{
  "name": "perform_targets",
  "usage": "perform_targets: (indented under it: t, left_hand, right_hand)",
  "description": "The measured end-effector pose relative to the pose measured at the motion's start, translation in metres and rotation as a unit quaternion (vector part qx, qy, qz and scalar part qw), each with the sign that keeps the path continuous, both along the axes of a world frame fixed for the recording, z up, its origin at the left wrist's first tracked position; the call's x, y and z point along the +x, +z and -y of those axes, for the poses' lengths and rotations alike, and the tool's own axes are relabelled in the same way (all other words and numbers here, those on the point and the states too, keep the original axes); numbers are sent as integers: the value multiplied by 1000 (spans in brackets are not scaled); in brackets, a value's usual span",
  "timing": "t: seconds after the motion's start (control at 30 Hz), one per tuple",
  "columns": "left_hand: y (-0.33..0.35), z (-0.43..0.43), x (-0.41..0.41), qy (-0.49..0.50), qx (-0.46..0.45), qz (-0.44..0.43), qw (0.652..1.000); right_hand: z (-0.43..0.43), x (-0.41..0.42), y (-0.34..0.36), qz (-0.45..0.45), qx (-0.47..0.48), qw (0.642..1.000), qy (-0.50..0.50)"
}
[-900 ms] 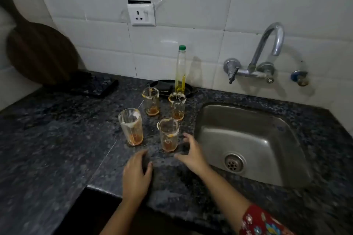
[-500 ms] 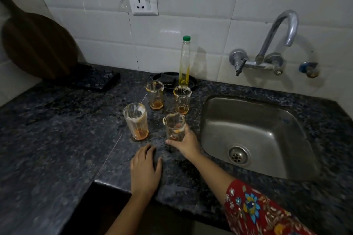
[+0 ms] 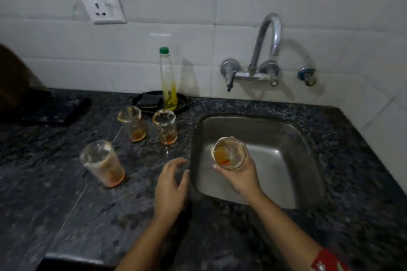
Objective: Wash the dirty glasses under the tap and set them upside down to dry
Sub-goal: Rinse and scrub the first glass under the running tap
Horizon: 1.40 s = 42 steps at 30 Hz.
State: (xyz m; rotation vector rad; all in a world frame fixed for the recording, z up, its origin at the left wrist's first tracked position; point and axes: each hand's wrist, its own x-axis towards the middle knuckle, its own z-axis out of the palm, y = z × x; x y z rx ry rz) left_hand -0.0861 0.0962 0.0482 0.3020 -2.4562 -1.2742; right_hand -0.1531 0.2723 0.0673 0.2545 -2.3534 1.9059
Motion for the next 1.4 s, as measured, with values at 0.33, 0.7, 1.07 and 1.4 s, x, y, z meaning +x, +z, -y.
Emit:
perform_targets:
  t: [0.33, 0.7, 1.07, 1.4]
  left_hand:
    - [53, -83, -157, -41, 80, 26, 996]
    - [116, -107, -280, 2, 11, 98, 995]
    - [115, -92, -293, -20, 8, 74, 997]
    - [72, -83, -253, -83, 265, 106, 955]
  right_hand:
    - [-103, -92, 0, 148, -116, 982, -3]
    - [-120, -153, 6, 201, -95, 975, -7]
    - [-90, -158, 8, 169, 35, 985, -13]
    - [-74, -156, 18, 154, 4, 988, 13]
